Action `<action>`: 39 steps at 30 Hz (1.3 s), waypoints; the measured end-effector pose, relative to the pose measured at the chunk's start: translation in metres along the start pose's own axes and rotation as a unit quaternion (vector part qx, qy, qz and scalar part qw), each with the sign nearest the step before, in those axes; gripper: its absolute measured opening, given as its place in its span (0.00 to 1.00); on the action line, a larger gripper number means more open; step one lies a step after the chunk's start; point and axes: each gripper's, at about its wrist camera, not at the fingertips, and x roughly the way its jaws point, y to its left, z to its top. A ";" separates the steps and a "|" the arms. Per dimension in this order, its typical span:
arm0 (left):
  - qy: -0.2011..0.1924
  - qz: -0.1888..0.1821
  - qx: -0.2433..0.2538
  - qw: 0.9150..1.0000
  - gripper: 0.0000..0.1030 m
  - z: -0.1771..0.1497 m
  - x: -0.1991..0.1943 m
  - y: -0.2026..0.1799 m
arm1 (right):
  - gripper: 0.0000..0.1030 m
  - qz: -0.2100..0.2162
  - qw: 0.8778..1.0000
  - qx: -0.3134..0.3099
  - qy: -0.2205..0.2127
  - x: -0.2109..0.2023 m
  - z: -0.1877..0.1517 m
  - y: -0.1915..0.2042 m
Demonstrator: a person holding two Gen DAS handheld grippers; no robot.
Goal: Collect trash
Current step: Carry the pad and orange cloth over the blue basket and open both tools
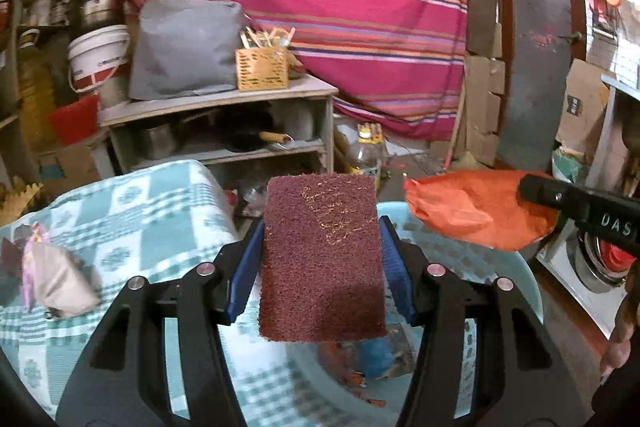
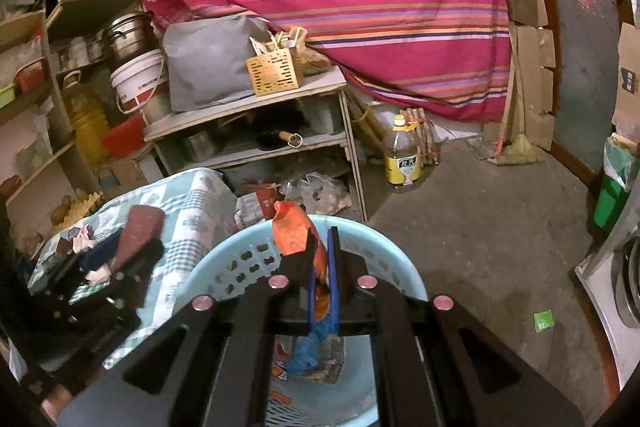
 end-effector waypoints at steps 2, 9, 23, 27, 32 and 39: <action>0.007 -0.005 0.000 1.000 0.54 -0.002 0.006 -0.005 | 0.05 -0.002 1.000 0.001 0.001 0.000 -0.001 -0.003; 0.001 -0.007 0.008 1.000 0.70 0.001 0.005 -0.010 | 0.05 -0.001 1.000 0.001 0.006 0.003 -0.001 -0.003; -0.035 0.061 -0.005 0.998 0.89 0.009 -0.035 0.047 | 0.05 0.001 0.999 -0.013 0.038 0.020 -0.007 0.019; -0.038 0.086 -0.003 0.996 0.90 0.007 -0.047 0.074 | 0.06 0.003 0.999 -0.010 0.052 0.026 -0.009 0.027; -0.049 0.121 0.006 0.991 0.93 0.006 -0.064 0.110 | 0.70 -0.030 0.997 -0.017 0.064 0.036 -0.015 0.042; -0.053 0.154 -0.039 0.986 0.94 0.001 -0.084 0.178 | 0.71 -0.055 0.996 -0.031 0.061 0.039 -0.014 0.063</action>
